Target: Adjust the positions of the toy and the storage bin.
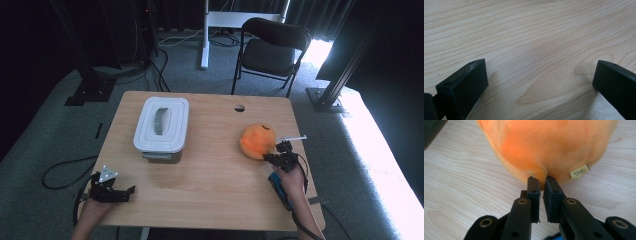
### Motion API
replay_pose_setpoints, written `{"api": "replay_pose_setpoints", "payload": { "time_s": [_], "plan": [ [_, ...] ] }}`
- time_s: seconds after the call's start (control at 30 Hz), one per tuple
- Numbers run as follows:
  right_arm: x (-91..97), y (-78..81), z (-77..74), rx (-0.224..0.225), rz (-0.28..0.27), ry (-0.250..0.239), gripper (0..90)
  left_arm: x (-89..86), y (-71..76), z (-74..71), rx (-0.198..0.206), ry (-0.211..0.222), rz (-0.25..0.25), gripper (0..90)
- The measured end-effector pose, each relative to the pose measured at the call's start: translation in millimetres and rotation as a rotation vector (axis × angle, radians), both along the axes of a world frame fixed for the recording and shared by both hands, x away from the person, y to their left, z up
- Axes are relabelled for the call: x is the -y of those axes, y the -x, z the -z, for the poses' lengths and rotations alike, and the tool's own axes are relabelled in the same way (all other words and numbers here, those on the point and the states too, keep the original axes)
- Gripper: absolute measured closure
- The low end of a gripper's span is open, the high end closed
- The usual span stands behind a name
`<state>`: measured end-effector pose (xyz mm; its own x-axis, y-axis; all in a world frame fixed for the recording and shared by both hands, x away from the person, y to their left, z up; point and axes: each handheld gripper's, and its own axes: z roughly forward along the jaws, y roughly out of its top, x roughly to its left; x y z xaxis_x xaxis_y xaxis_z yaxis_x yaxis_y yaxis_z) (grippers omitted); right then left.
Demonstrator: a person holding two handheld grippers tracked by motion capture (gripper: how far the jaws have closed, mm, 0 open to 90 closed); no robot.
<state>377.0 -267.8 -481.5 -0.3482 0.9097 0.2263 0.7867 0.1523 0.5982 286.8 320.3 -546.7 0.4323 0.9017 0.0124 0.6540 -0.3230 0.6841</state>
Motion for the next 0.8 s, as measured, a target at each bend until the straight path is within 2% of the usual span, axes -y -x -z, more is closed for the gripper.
{"api": "replay_pose_setpoints", "payload": {
  "time_s": [0.37, 0.57, 0.67, 0.77, 0.8],
  "plan": [
    [31.4, 1.5, -5.1, 0.013, 0.068, 0.029, 83.4, 0.0, 0.0, 0.0, 0.0, 0.0, 0.0, 0.2],
    [45.5, 3.6, -5.8, 0.015, 0.098, 0.009, 82.9, 0.0, 0.0, 0.0, 0.0, 0.0, 0.0, 0.2],
    [46.1, 5.2, -8.4, 0.014, 0.075, -0.005, 75.2, 0.0, 0.0, 0.0, 0.0, 0.0, 0.0, 0.2],
    [45.8, 6.0, -15.6, 0.03, 0.033, -0.056, 55.2, 0.0, 0.0, 0.0, 0.0, 0.0, 0.0, 0.2],
    [45.6, 6.4, -19.2, 0.047, 0.041, -0.06, 51.9, 0.0, 0.0, 0.0, 0.0, 0.0, 0.0, 0.2]
  ]
}}
